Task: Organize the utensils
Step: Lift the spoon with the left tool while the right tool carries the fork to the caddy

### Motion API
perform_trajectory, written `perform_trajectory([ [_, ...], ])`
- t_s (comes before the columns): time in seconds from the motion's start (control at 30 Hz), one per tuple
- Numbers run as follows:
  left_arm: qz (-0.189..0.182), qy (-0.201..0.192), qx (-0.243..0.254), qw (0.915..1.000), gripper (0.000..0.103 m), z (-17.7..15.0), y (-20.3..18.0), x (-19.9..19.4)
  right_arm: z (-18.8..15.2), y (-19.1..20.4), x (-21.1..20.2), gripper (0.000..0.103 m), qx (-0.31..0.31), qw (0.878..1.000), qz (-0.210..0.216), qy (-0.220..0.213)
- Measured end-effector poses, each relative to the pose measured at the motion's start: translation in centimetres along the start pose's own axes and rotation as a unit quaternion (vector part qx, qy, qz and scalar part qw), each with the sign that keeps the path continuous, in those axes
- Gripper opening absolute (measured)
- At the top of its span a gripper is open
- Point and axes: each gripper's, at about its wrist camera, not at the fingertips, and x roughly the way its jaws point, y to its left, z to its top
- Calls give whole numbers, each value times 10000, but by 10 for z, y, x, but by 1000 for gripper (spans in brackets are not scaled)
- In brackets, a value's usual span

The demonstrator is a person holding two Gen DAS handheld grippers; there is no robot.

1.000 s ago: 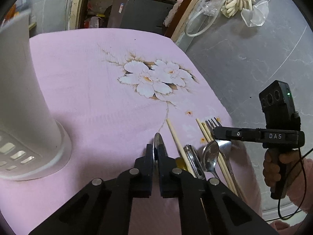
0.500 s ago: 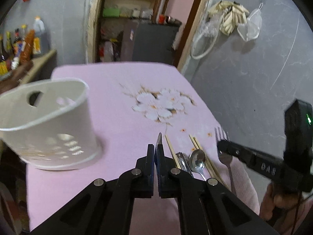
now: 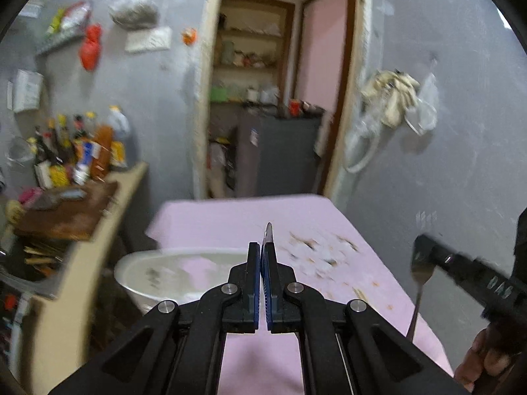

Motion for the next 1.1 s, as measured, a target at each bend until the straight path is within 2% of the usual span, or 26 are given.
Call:
perform_trajectory([
  [0.13,471,-414,-74,9980,3,26,39,-19,10,43,28,2,126,9970,643,-406],
  [0.3,1115,-852,-159,9900,3,51,86,-24,9,75,71,2,274,9918,1044,-687],
  [0.43,1526,-1045,-217,9825,3,62,112,-16,-5,90,109,2,128,9923,936,-796],
  [0.57,1777,-1023,-148,9786,3,58,120,7,-14,92,133,2,-145,9952,524,-819],
  [0.63,1795,-985,-152,9787,3,53,122,17,-22,88,142,2,-258,9958,316,-815],
  [0.83,1834,-893,-66,9789,3,31,119,50,-38,82,166,2,-525,9957,78,-758],
  [1.1,1723,-954,569,9788,3,0,93,71,-57,69,177,3,-782,9954,123,-533],
])
